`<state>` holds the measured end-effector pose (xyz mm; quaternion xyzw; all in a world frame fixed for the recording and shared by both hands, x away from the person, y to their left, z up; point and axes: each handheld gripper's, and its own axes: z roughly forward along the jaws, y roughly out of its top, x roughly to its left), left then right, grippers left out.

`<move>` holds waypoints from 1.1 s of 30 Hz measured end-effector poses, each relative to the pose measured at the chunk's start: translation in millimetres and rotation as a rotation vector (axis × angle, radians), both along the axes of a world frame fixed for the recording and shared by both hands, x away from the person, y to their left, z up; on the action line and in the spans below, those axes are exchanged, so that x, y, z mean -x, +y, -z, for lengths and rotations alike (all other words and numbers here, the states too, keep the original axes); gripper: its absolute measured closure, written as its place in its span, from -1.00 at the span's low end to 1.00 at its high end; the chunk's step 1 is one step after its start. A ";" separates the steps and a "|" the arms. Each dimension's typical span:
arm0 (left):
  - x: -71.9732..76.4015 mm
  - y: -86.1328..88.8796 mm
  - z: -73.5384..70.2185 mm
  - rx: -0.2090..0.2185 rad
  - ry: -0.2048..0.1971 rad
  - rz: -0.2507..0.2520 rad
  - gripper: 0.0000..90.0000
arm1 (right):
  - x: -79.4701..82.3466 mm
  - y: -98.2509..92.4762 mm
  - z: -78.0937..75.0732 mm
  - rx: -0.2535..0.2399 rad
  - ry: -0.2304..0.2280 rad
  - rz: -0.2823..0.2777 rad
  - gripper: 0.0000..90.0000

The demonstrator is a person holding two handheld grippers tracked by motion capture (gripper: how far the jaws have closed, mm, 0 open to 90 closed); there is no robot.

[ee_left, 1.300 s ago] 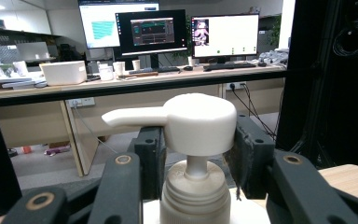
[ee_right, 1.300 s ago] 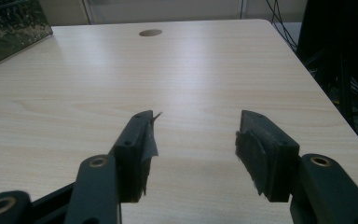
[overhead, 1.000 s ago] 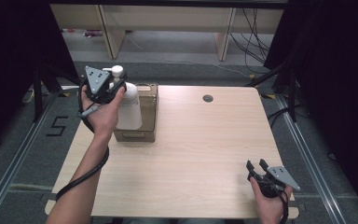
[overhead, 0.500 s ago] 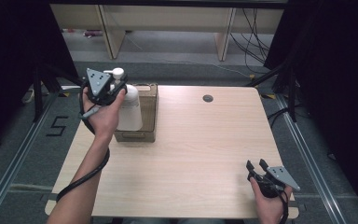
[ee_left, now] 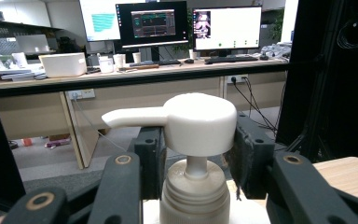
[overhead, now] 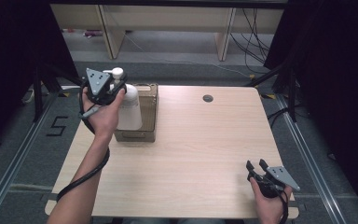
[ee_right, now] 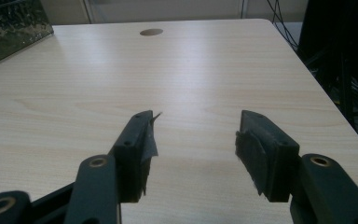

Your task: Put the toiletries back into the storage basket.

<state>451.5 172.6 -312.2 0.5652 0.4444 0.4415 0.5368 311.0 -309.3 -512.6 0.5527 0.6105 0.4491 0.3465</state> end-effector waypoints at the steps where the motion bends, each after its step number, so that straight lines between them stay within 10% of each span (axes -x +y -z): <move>1: -0.6 0.6 0.3 0.002 0.000 -0.001 0.32 | -0.1 0.1 0.1 -0.001 -0.001 -0.002 0.03; 33: -1.4 2.9 14.2 0.004 0.034 -0.009 0.32 | 1.3 0.4 -0.9 0.011 0.017 0.015 0.03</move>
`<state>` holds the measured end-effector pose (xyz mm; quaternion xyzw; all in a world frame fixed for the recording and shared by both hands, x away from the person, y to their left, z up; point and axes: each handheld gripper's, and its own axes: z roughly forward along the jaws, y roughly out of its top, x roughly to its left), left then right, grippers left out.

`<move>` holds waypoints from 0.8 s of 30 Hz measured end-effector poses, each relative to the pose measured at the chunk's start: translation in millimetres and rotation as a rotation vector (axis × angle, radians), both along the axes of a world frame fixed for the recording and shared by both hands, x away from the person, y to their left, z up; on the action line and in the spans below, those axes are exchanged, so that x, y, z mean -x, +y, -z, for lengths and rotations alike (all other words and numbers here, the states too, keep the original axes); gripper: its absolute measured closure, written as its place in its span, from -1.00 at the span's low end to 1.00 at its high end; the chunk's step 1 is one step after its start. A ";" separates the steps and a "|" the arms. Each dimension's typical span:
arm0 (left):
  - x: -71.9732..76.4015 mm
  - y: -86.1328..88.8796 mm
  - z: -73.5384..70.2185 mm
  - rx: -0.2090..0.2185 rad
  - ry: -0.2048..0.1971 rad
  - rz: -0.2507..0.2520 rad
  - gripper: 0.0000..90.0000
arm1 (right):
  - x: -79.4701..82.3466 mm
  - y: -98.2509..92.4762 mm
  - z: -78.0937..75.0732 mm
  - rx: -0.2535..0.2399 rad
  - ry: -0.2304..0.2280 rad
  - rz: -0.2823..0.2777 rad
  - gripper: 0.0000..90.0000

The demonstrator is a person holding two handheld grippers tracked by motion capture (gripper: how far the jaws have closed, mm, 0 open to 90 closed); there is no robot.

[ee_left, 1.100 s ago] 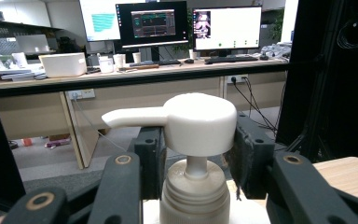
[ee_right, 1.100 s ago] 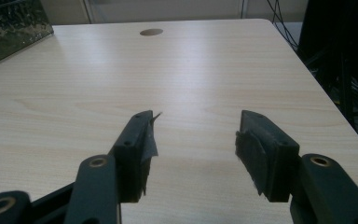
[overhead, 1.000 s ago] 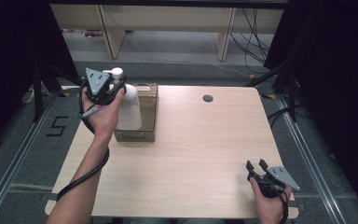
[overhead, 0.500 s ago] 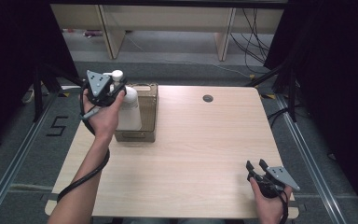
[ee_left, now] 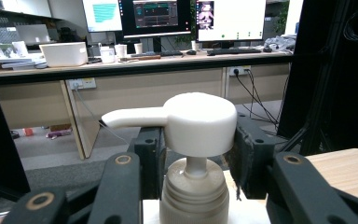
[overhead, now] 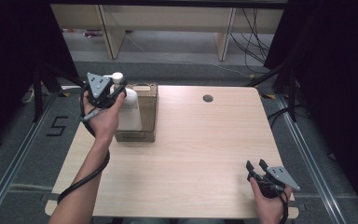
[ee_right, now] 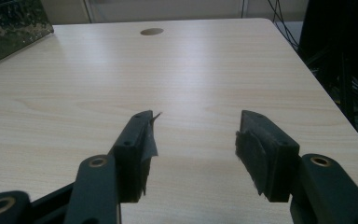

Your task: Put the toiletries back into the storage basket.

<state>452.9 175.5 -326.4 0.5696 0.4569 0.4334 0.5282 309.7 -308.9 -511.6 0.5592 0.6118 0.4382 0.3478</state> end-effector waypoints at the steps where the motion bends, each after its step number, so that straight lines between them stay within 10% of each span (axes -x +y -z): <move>1: 0.2 -0.1 0.4 0.002 0.001 -0.001 0.32 | 0.0 0.0 0.0 0.000 0.000 0.000 0.03; 24: 2.6 -0.7 11.2 0.001 0.018 0.004 0.32 | -2.1 0.6 1.8 -0.021 -0.019 -0.021 0.03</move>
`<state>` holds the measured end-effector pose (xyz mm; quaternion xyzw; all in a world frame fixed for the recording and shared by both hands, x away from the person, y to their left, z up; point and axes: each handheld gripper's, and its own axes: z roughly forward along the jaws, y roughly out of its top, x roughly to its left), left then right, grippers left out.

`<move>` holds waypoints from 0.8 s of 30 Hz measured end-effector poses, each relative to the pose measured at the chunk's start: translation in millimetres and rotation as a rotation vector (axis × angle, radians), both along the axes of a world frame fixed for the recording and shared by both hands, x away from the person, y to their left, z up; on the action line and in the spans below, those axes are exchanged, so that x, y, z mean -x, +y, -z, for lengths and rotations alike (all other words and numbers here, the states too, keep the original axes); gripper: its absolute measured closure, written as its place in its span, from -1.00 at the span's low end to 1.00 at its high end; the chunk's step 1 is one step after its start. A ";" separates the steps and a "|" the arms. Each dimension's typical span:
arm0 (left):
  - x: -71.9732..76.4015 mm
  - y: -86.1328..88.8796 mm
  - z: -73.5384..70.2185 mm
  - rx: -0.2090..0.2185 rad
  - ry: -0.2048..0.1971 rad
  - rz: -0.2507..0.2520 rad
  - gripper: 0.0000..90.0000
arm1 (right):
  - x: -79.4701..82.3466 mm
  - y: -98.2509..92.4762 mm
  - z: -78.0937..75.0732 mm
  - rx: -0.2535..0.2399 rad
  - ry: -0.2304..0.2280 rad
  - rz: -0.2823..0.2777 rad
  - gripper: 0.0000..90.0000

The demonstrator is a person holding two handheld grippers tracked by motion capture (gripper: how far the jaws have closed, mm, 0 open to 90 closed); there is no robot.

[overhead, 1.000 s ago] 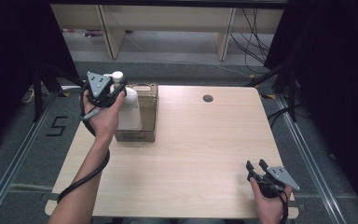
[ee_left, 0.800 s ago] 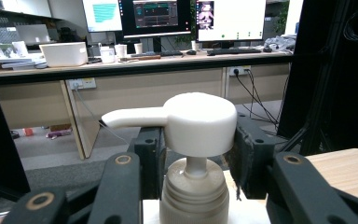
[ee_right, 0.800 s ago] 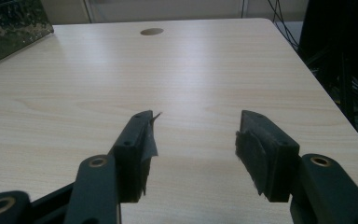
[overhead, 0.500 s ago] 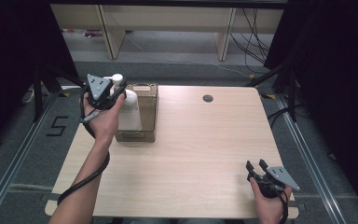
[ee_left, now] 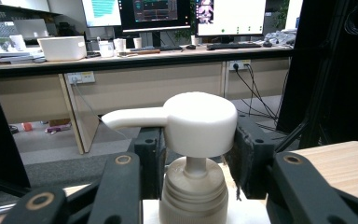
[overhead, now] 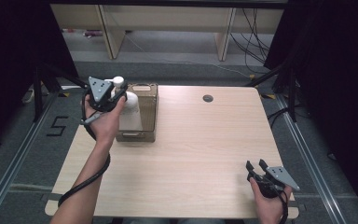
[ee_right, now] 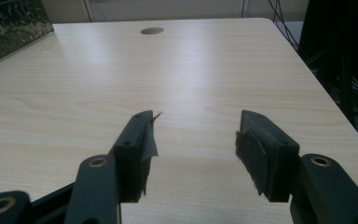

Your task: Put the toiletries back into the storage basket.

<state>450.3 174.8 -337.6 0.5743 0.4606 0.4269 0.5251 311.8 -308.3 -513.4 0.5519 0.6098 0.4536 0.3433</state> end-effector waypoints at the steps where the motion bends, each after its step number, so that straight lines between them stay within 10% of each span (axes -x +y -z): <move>1: 0.0 -0.1 0.3 0.001 -0.001 0.000 0.32 | 0.0 -0.1 0.0 0.001 0.000 0.000 0.03; 24: 2.2 1.6 14.5 0.014 0.023 -0.009 0.32 | 0.1 0.2 -0.4 -0.001 0.007 0.001 0.03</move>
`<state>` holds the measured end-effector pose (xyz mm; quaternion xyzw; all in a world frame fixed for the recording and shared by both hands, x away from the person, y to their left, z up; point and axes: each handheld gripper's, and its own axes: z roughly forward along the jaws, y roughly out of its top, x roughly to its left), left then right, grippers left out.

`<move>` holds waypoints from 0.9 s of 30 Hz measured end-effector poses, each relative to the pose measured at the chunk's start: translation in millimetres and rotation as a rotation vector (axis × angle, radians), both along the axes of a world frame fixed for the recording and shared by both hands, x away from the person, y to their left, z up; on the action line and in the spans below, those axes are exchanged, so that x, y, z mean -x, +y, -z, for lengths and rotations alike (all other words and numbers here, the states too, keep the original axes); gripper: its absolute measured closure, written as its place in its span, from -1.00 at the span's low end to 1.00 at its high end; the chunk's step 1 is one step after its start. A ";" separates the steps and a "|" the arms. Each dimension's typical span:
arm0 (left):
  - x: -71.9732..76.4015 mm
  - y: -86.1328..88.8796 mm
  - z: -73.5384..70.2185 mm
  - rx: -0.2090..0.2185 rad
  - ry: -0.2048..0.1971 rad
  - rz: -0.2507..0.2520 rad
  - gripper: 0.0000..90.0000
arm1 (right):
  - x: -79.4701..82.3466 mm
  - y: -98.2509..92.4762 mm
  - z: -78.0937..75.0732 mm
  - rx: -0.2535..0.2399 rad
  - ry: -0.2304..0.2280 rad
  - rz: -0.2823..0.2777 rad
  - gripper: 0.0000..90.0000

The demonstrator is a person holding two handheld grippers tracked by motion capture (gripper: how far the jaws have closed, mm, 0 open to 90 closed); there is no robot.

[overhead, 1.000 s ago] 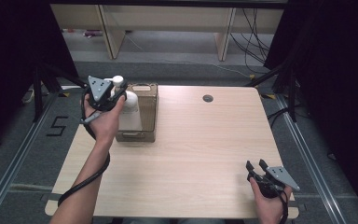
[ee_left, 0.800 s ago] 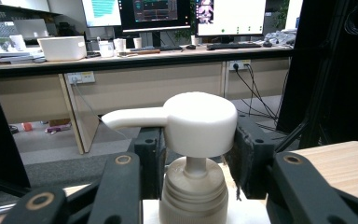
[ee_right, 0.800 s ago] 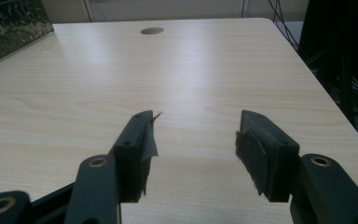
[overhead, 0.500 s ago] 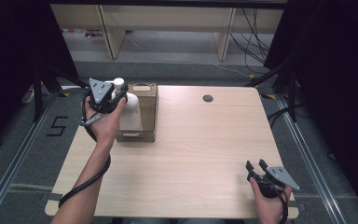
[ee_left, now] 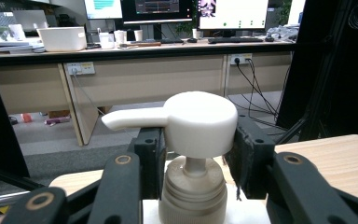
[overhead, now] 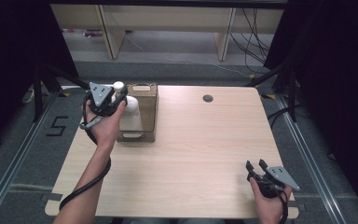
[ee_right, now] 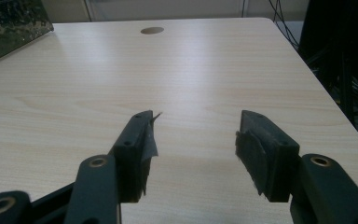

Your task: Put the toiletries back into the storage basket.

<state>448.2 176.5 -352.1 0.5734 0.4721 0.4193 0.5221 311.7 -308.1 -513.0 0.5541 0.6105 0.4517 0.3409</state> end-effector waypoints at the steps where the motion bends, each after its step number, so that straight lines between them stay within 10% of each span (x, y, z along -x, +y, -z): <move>1: 0.2 0.2 0.3 -0.001 0.001 -0.002 0.32 | -0.2 -0.6 0.2 0.002 -0.003 -0.008 0.03; 27: 0.0 5.3 17.5 0.018 0.031 -0.008 0.31 | 0.1 -0.1 -0.1 0.000 0.001 -0.003 0.03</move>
